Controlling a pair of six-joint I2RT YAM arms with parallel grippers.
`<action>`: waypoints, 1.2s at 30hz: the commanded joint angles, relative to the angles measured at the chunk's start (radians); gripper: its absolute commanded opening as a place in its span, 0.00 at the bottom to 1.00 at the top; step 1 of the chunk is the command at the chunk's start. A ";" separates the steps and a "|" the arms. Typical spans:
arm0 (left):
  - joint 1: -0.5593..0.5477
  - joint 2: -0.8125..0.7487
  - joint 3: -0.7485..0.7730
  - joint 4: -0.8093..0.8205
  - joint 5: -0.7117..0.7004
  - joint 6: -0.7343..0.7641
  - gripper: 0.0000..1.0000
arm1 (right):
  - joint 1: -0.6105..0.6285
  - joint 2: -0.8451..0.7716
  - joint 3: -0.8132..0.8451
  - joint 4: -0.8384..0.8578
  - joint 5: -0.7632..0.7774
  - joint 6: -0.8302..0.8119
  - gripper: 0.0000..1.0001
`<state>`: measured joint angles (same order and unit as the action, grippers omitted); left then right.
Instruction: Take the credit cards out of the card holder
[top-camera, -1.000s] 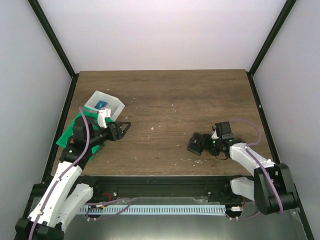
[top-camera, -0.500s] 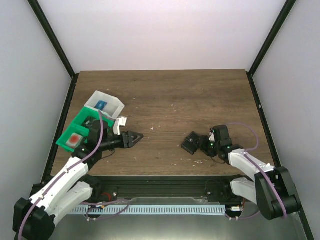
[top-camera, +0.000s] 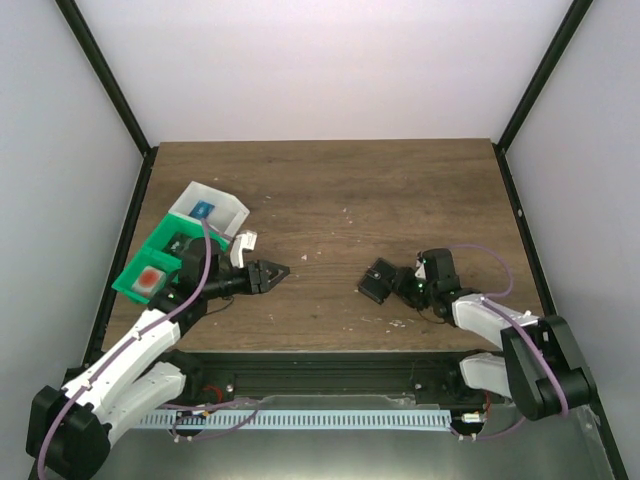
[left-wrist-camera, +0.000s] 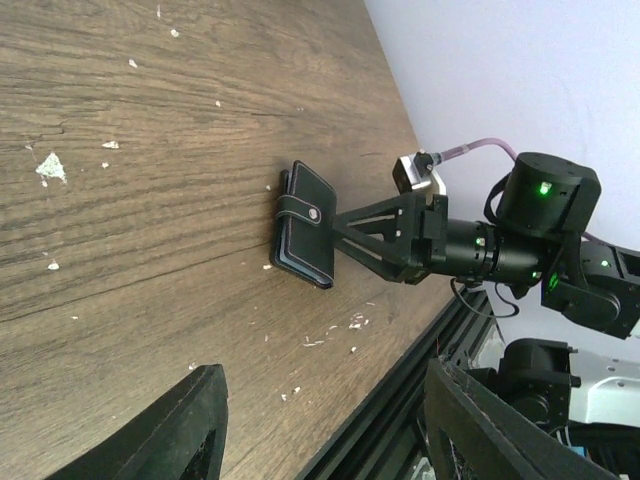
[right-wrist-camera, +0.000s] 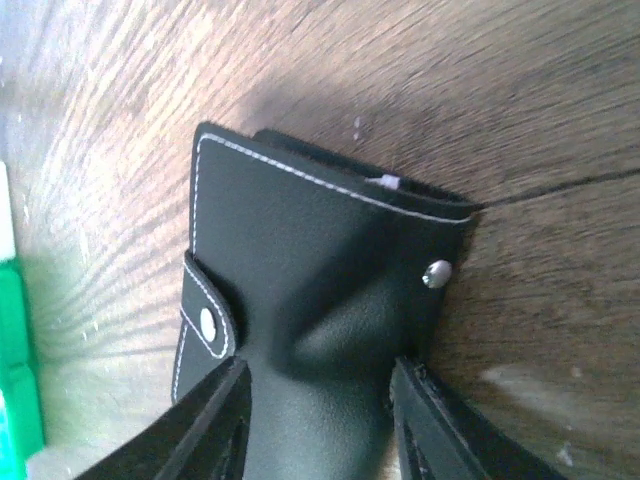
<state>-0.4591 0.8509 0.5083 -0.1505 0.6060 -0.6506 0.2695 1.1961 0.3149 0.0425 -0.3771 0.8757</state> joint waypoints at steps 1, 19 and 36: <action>-0.004 0.000 -0.002 0.030 -0.006 0.002 0.56 | 0.019 0.071 0.005 -0.004 0.051 -0.019 0.35; -0.023 0.101 -0.059 0.098 -0.025 -0.035 0.45 | 0.407 0.255 0.179 0.067 0.055 -0.179 0.00; -0.196 0.337 -0.069 0.195 -0.077 -0.088 0.39 | 0.582 0.209 0.217 0.123 0.058 0.058 0.00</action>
<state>-0.6300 1.1580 0.4206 0.0021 0.5510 -0.7307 0.8284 1.4471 0.5060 0.1398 -0.3252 0.8810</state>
